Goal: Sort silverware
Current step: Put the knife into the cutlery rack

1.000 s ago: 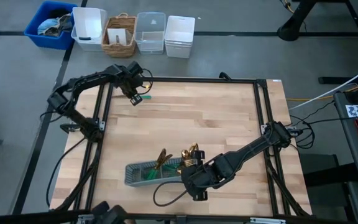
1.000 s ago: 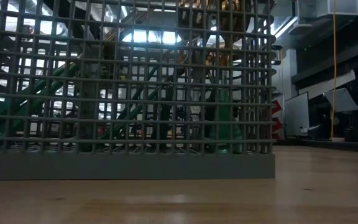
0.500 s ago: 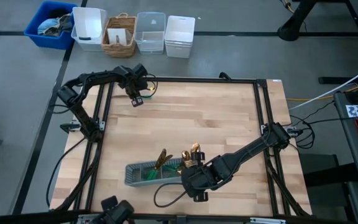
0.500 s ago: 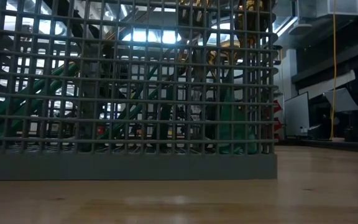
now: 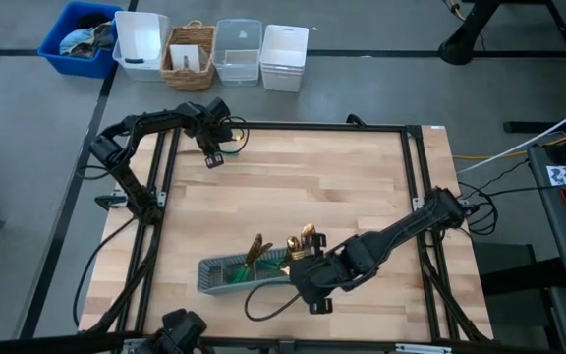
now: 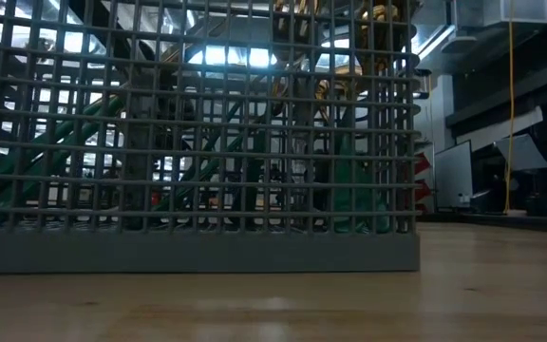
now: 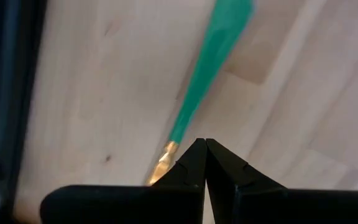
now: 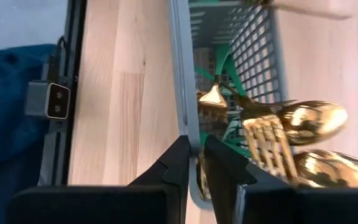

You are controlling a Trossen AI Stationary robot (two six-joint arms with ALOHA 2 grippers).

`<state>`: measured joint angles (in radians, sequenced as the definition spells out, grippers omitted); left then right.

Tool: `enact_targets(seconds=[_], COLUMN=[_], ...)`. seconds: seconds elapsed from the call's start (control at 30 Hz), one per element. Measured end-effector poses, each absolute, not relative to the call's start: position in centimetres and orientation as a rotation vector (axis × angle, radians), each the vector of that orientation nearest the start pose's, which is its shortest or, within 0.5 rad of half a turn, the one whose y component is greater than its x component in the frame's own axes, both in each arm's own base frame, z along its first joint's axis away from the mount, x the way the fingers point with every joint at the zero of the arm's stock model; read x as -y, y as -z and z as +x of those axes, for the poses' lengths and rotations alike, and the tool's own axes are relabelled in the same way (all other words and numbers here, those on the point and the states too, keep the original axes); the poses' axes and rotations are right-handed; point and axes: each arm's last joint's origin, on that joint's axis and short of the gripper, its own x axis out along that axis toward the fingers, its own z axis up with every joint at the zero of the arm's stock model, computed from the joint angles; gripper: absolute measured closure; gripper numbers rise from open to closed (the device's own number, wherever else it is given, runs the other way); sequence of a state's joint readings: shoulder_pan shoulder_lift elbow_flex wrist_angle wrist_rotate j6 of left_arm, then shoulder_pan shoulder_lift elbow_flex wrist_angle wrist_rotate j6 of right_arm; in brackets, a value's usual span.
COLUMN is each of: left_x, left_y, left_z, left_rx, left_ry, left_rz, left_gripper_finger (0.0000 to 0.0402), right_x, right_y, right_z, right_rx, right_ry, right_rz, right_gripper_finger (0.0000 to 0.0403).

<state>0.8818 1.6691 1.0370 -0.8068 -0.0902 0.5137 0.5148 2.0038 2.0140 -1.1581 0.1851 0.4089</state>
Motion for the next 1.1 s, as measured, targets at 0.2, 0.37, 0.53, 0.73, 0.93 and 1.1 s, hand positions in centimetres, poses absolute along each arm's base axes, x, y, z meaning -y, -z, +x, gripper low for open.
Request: enact_targets(seconds=[0.2, 0.37, 0.53, 0.73, 0.93, 1.1], left_x=[-23.2, -23.7, -23.8, -23.9, -24.0, -24.6], left_y=[-17.4, -17.4, -17.4, -17.4, -17.4, -16.8], left_z=[17.9, 17.2, 17.1, 16.9, 16.9, 17.2], left_rx=[-1.425, -1.42, -1.424, -1.495, -1.505, -1.5], left_ry=[-0.294, -0.327, -0.353, -0.378, -0.323, -0.288], left_rz=[-0.184, -0.218, -0.235, -0.15, -0.07, -0.01], left_gripper_finger=[0.04, 0.04, 0.0399, 0.0354, 0.0283, 0.0269], right_x=[-18.5, -17.0, -15.6, -13.0, -10.4, -9.0], right_y=[-35.6, -38.9, -41.2, -41.8, -41.3, -39.9], right_z=[34.2, 32.1, 30.2, 29.6, 30.4, 30.7], right_rx=[-1.011, -0.892, -0.823, -0.868, -0.935, -0.975], right_ry=[-0.052, -0.013, 0.041, 0.135, 0.14, 0.099], right_rz=[-0.091, -0.171, -0.252, -0.311, -0.317, -0.296], right_gripper_finger=[0.0349, 0.0349, 0.0349, 0.0349, 0.0349, 0.0349])
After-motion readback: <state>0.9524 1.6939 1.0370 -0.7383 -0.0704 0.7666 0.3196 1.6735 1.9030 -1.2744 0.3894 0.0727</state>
